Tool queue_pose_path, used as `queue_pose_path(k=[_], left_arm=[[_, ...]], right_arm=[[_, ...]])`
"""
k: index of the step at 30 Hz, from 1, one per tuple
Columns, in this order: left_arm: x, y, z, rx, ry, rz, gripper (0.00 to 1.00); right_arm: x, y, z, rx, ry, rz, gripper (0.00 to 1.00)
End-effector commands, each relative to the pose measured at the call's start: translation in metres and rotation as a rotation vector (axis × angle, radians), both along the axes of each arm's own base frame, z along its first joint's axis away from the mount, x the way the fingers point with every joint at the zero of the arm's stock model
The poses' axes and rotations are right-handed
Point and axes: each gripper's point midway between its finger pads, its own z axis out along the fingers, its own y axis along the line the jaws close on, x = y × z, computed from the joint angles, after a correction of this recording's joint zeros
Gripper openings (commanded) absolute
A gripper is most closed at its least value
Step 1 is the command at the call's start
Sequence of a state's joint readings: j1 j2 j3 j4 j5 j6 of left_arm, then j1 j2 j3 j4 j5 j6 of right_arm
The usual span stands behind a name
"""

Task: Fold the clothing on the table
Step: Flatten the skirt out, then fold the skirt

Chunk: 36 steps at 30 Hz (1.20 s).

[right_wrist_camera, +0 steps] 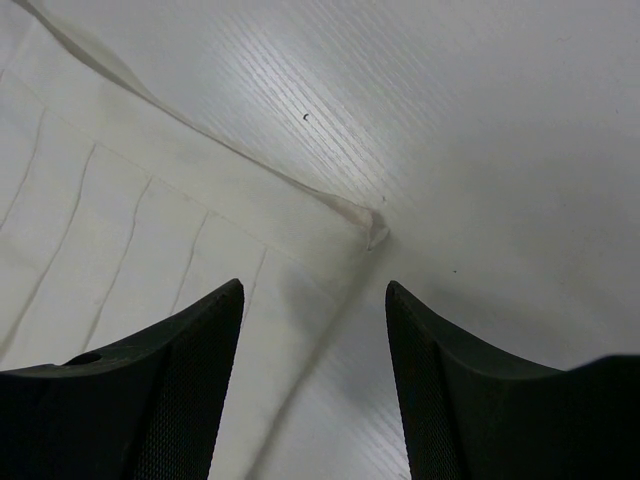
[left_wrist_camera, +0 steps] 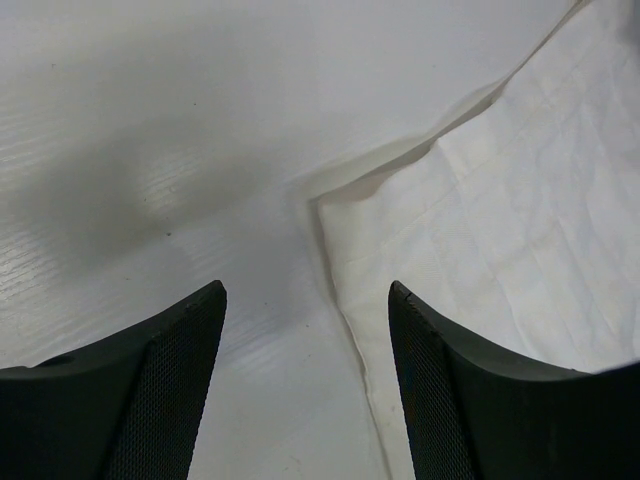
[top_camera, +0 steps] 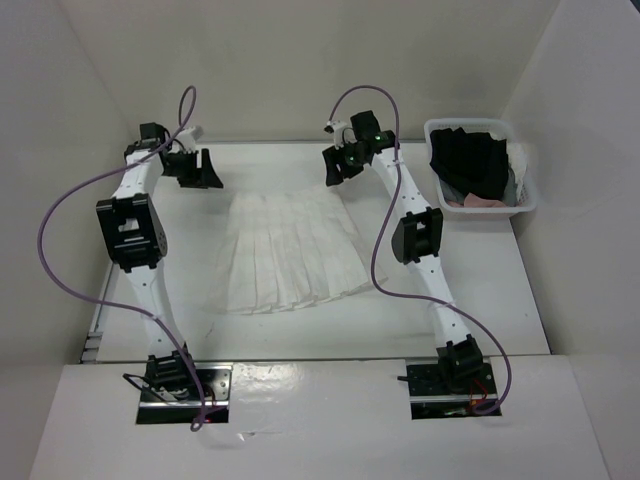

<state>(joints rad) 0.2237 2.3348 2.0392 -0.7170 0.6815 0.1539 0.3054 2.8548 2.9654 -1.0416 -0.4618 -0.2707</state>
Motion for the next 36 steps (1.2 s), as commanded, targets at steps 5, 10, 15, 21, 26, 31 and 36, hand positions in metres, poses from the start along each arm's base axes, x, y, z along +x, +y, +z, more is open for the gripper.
queue_pose_path(k=[5, 10, 15, 21, 26, 31, 36], left_arm=[[0.000, -0.011, 0.030, -0.068, -0.065, -0.054, 0.73], [-0.001, -0.013, 0.009, -0.095, -0.029, -0.069, 0.73], [-0.003, -0.019, -0.005, -0.099, -0.005, -0.082, 0.73], [-0.006, -0.033, -0.028, -0.078, 0.039, -0.114, 0.73], [-0.005, -0.041, -0.030, -0.058, 0.041, -0.119, 0.73], [-0.004, -0.045, -0.038, -0.052, 0.053, -0.126, 0.73], [-0.002, -0.042, -0.043, -0.033, 0.057, -0.117, 0.71]], right_arm=[[-0.001, 0.004, 0.011, 0.019, -0.019, 0.020, 0.64], [-0.001, 0.004, 0.011, 0.019, -0.019, 0.020, 0.64], [0.002, -0.001, 0.008, 0.019, -0.018, 0.011, 0.64], [0.003, -0.001, -0.002, 0.016, -0.009, 0.011, 0.64], [0.003, -0.001, -0.005, 0.016, -0.009, 0.011, 0.64], [0.005, -0.006, -0.010, 0.013, 0.000, 0.002, 0.64], [0.008, -0.010, -0.006, 0.023, -0.007, -0.002, 0.64]])
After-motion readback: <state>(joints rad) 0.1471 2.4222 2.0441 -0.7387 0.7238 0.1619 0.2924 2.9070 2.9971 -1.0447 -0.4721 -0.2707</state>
